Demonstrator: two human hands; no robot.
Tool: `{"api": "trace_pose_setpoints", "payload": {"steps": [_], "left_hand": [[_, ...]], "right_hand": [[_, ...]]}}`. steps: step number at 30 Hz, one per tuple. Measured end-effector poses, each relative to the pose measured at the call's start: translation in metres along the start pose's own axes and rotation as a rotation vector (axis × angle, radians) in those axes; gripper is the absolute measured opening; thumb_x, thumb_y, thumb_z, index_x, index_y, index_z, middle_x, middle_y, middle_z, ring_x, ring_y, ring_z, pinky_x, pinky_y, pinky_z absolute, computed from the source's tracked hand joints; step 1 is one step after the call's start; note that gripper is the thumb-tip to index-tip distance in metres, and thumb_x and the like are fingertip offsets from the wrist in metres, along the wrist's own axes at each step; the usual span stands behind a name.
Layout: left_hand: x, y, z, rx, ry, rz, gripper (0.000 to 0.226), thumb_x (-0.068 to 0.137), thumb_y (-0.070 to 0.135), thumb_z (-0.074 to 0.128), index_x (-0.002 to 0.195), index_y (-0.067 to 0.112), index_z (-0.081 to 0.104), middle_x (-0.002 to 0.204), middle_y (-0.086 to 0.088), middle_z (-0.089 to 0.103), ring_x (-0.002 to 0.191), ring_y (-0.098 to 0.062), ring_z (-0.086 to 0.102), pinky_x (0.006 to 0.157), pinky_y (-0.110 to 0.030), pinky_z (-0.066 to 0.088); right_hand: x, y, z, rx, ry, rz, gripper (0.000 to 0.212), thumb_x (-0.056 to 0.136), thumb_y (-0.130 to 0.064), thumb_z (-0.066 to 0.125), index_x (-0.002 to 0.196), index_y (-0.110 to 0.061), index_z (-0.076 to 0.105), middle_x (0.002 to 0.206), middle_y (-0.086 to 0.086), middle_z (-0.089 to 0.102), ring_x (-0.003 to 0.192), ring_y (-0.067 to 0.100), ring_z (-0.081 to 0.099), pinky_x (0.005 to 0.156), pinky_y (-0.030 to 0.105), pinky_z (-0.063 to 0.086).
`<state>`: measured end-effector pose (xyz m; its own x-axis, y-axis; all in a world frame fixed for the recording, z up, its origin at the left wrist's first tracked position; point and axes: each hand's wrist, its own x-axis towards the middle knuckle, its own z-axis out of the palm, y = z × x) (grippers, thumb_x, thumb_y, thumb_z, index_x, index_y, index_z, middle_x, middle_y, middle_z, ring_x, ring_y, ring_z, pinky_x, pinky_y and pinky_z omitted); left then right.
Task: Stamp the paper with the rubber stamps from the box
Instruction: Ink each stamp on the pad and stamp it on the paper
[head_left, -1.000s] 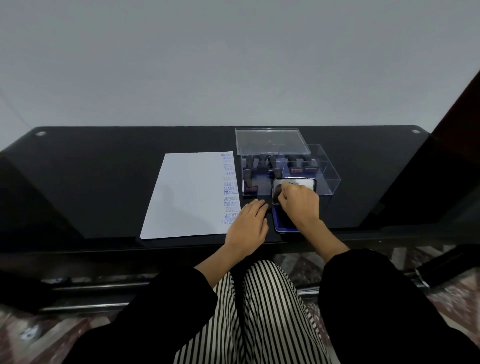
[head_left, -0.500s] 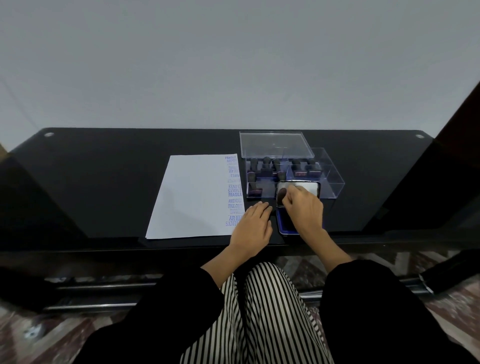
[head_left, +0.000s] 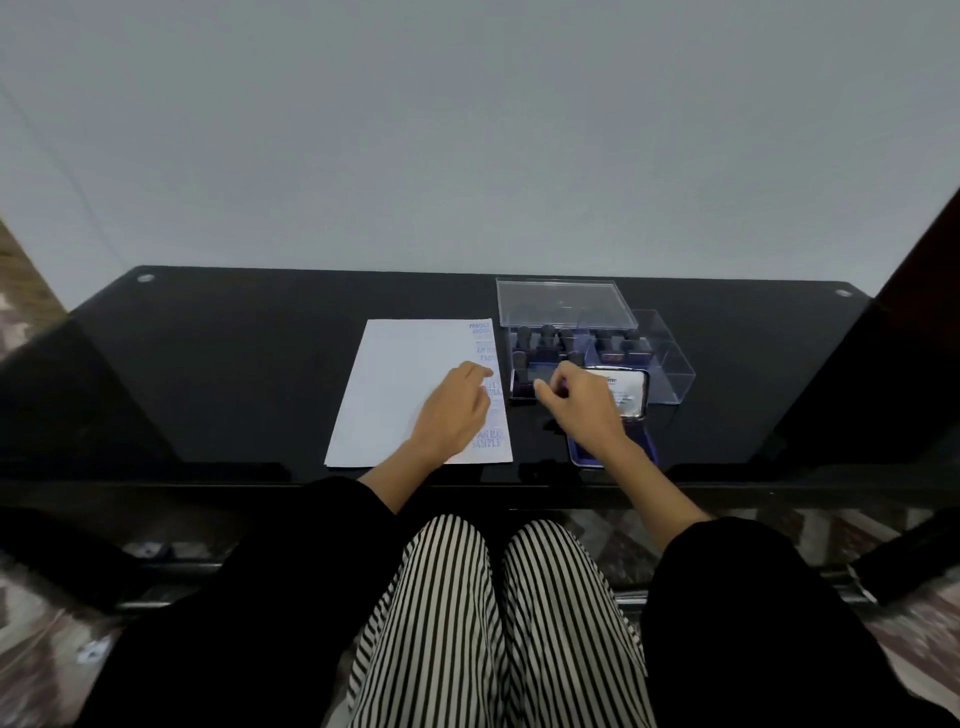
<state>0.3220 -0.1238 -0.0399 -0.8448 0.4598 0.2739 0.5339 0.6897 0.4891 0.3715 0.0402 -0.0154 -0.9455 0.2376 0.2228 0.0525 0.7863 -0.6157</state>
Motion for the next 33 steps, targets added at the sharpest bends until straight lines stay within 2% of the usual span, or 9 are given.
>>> {"api": "trace_pose_setpoints", "payload": {"steps": [4,7,10,13,16,19,24,27,33], "left_hand": [[-0.008,-0.015,-0.015,0.033,0.023,-0.083,0.034,0.098,0.011,0.035,0.129,0.007,0.047,0.136,-0.007,0.048,0.122,-0.02,0.047,0.101,-0.028,0.037],[-0.015,-0.021,-0.017,0.038,0.012,-0.107,0.034,0.097,0.01,0.036,0.129,0.007,0.047,0.136,-0.007,0.047,0.122,-0.02,0.048,0.101,-0.028,0.038],[-0.021,-0.024,-0.013,0.044,-0.008,-0.108,0.035,0.097,0.009,0.036,0.13,0.007,0.046,0.137,-0.006,0.047,0.123,-0.019,0.046,0.099,-0.029,0.039],[-0.021,-0.027,-0.01,0.056,-0.016,-0.12,0.038,0.097,0.01,0.036,0.134,0.008,0.043,0.141,-0.005,0.044,0.128,-0.018,0.042,0.103,-0.027,0.037],[-0.02,-0.031,-0.007,0.086,-0.03,-0.13,0.042,0.098,0.013,0.035,0.14,0.009,0.037,0.149,-0.005,0.035,0.138,-0.017,0.032,0.112,-0.027,0.028],[-0.02,-0.036,-0.004,0.126,-0.069,-0.123,0.043,0.1,0.019,0.032,0.143,0.01,0.034,0.154,-0.004,0.028,0.144,-0.017,0.021,0.117,-0.028,0.018],[-0.02,-0.042,0.006,0.169,-0.124,-0.122,0.045,0.101,0.023,0.028,0.145,0.01,0.03,0.156,-0.005,0.021,0.146,-0.02,0.013,0.119,-0.033,0.013],[-0.022,-0.042,0.013,0.166,-0.159,-0.129,0.047,0.102,0.026,0.026,0.146,0.01,0.026,0.157,-0.005,0.018,0.147,-0.021,0.01,0.119,-0.037,0.01],[-0.026,-0.045,0.022,0.215,-0.197,-0.122,0.051,0.102,0.029,0.021,0.149,0.011,0.015,0.159,-0.005,0.01,0.148,-0.02,0.004,0.12,-0.037,0.003]], "right_hand": [[0.0,-0.026,0.011,0.067,-0.245,-0.039,0.006,0.094,-0.014,0.047,0.09,-0.009,0.045,0.076,0.002,0.051,0.072,0.021,0.05,0.06,0.031,0.041],[-0.003,-0.04,0.021,0.065,-0.265,-0.074,0.018,0.095,-0.018,0.051,0.098,-0.002,0.056,0.086,0.006,0.056,0.077,0.017,0.051,0.068,0.029,0.042],[-0.006,-0.046,0.03,0.046,-0.305,-0.087,0.023,0.094,-0.02,0.054,0.095,0.002,0.06,0.082,0.008,0.055,0.075,0.018,0.05,0.069,0.027,0.039],[-0.007,-0.047,0.037,0.003,-0.35,-0.111,0.019,0.093,-0.019,0.054,0.084,-0.003,0.055,0.08,0.011,0.055,0.073,0.021,0.049,0.068,0.03,0.04],[-0.008,-0.047,0.043,-0.058,-0.353,-0.145,0.019,0.093,-0.018,0.054,0.079,-0.006,0.05,0.084,0.02,0.061,0.071,0.024,0.049,0.068,0.035,0.043],[-0.008,-0.048,0.046,-0.109,-0.335,-0.143,0.018,0.093,-0.017,0.053,0.082,-0.002,0.055,0.09,0.022,0.064,0.073,0.025,0.051,0.074,0.041,0.048],[-0.008,-0.045,0.051,-0.154,-0.3,-0.129,0.02,0.092,-0.016,0.054,0.076,-0.006,0.048,0.077,0.016,0.057,0.069,0.023,0.048,0.064,0.032,0.039],[-0.011,-0.044,0.056,-0.161,-0.306,-0.129,0.024,0.091,-0.016,0.054,0.072,-0.006,0.044,0.071,0.011,0.05,0.065,0.023,0.043,0.061,0.032,0.036],[-0.017,-0.043,0.063,-0.235,-0.257,-0.177,0.021,0.092,-0.015,0.048,0.074,-0.007,0.04,0.076,0.009,0.047,0.067,0.025,0.044,0.059,0.032,0.032]]}}
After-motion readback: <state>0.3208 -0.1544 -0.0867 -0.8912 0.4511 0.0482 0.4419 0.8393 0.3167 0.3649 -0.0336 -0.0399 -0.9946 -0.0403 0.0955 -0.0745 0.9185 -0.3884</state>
